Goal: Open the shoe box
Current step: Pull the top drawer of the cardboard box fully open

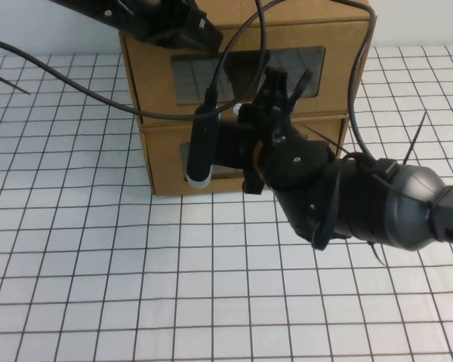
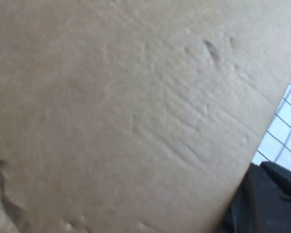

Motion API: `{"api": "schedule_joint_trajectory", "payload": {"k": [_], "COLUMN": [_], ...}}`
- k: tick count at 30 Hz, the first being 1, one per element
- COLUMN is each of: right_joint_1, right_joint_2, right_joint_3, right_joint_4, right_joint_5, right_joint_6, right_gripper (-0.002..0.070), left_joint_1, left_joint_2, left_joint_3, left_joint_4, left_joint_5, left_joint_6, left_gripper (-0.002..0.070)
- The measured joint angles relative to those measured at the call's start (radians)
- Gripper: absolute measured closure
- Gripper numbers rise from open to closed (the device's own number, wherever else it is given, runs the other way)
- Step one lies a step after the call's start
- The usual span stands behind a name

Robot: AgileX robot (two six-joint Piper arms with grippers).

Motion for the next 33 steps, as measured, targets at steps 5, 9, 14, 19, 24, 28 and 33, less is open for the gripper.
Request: {"api": "schedule_joint_trajectory", "payload": {"k": [5, 9, 14, 19, 24, 28, 33], "right_joint_1": [0.004, 0.004, 0.004, 0.004, 0.004, 0.004, 0.004], "right_joint_2": [-0.023, -0.023, -0.023, -0.023, -0.023, -0.023, -0.023], "right_joint_3": [0.027, 0.027, 0.028, 0.028, 0.028, 0.028, 0.033], "right_joint_4": [0.012, 0.012, 0.024, 0.026, 0.031, 0.038, 0.040], "right_joint_5": [0.000, 0.000, 0.000, 0.000, 0.000, -0.002, -0.002], "right_joint_6": [0.002, 0.011, 0.014, 0.014, 0.014, 0.015, 0.015], "right_gripper": [0.0669, 0.0669, 0.0669, 0.0669, 0.0669, 0.0669, 0.0669], "left_joint_1": [-0.001, -0.001, -0.001, 0.000, 0.000, 0.000, -0.003], "left_joint_2": [-0.002, -0.013, -0.038, -0.017, 0.075, 0.096, 0.097], "left_joint_3": [0.000, -0.002, -0.045, -0.056, -0.056, -0.066, -0.068], "left_joint_4": [-0.077, -0.221, -0.238, -0.126, -0.098, -0.101, -0.078], "left_joint_5": [0.020, 0.047, 0.007, -0.217, -0.233, -0.256, -0.265], "left_joint_6": [0.035, 0.097, 0.153, 0.157, 0.164, 0.124, 0.090], "left_gripper": [0.0677, 0.0677, 0.0677, 0.0677, 0.0677, 0.0677, 0.0677]}}
